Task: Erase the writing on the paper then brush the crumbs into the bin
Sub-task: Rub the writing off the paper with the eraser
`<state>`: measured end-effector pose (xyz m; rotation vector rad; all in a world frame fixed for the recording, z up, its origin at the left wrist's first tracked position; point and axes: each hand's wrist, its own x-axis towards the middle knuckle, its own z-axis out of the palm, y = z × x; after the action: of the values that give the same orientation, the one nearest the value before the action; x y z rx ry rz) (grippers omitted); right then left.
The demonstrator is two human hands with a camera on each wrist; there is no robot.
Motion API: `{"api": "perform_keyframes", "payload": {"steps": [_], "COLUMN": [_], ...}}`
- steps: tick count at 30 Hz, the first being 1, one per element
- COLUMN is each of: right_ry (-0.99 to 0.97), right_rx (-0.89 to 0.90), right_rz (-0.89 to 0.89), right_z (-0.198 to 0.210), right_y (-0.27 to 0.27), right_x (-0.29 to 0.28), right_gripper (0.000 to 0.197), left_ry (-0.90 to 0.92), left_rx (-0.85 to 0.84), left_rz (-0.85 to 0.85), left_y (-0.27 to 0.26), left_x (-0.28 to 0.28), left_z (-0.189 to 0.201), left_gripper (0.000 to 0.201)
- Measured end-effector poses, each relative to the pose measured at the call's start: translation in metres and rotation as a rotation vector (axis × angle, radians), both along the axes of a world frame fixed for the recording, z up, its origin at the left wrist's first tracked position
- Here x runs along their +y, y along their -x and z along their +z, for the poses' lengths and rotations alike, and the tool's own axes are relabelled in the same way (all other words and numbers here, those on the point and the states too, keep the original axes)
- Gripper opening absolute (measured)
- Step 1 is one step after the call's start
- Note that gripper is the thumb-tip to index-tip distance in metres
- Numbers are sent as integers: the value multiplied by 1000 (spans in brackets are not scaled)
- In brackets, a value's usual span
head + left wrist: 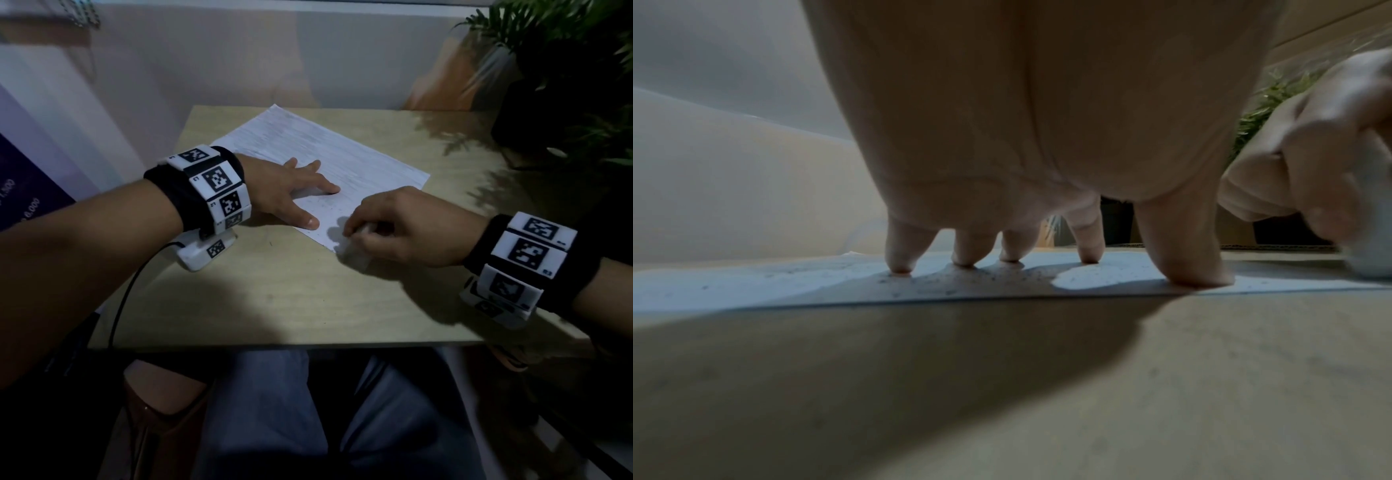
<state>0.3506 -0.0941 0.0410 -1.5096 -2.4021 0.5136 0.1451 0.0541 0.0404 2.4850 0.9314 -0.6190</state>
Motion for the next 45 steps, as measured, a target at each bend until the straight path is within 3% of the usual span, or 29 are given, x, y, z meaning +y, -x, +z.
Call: {"api": "perform_keyframes", "payload": {"steps": [2, 9, 17, 21, 27, 33, 37, 45], "right_ry": [-40, -25, -92, -93, 57, -59, 1, -55], "right_rx": [36, -123, -35, 12, 2, 97, 46, 77], "right_rz": [41, -4, -15, 10, -15, 16, 54, 59], "right_z": [0, -1, -2, -3, -2, -4, -4, -3], "right_y": [6, 1, -10, -1, -17, -16, -18, -12], "right_x": [5, 1, -9, 1, -9, -8, -12, -10], "right_gripper": [49, 40, 35, 43, 16, 30, 39, 32], "left_ry": [-2, -12, 0, -3, -6, -4, 2, -1], "left_rx": [-3, 13, 11, 3, 0, 8, 2, 12], "left_rz": [4, -5, -6, -1, -3, -3, 3, -3], "left_y": [-1, -1, -1, 0, 0, 0, 0, 1], "left_x": [-1, -2, -3, -1, -1, 0, -1, 1], "left_z": [1, 1, 3, 2, 1, 1, 1, 0], "left_gripper": [81, 80, 81, 81, 80, 81, 81, 81]}}
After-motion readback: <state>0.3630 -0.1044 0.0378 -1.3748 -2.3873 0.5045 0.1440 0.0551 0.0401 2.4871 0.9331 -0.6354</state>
